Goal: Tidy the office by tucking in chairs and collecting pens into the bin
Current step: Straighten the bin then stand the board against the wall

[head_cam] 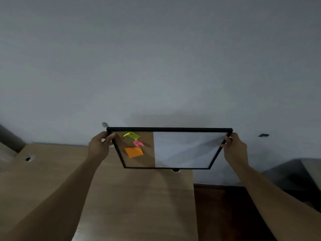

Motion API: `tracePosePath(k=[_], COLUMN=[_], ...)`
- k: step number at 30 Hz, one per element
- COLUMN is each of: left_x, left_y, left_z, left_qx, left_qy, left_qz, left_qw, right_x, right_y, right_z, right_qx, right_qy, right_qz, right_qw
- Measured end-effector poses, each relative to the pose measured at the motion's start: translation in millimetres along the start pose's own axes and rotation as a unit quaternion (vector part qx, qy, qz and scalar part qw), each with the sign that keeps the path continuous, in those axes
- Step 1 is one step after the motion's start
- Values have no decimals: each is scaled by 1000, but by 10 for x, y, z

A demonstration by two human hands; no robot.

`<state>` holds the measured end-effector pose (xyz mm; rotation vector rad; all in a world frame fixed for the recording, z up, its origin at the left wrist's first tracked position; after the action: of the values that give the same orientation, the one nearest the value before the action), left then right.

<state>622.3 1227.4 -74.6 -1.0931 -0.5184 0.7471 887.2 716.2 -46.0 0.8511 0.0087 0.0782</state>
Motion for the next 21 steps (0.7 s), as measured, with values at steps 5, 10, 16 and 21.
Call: tracePosePath(k=[5,10,16,21], left_x=[-179,-496,-948,-1454], left_y=[-260,-615,-1142,-1458], left_z=[-454,-923,-1372,-1804], left_qx=[-51,-80,-60,-60], left_qy=[43,79,71,50], left_qz=[-3,-7,-23,-22], left_qw=[998,994,995,997], right_x=[-175,-388,-396,-226], right_y=[-444,-914,-1293,-1739], right_z=[491,1012,1725,2330], right_qx=[-44,-43,-13,9], right_qy=[-33,-58,-81,-81], right_qz=[-39,-58,-65,-41], right_qw=[998,996,995,996])
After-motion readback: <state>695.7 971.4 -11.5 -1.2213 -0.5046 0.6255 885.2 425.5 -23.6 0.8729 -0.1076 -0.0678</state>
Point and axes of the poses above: each hand's wrist, its own x-axis towards the middle knuckle, its own z-axis out of the back of the hand, y = z × x, the point moved 5 cm from there along x, towards the middle knuckle, and after that the axes turned 1 degree about -z, right-handed, at the moved point
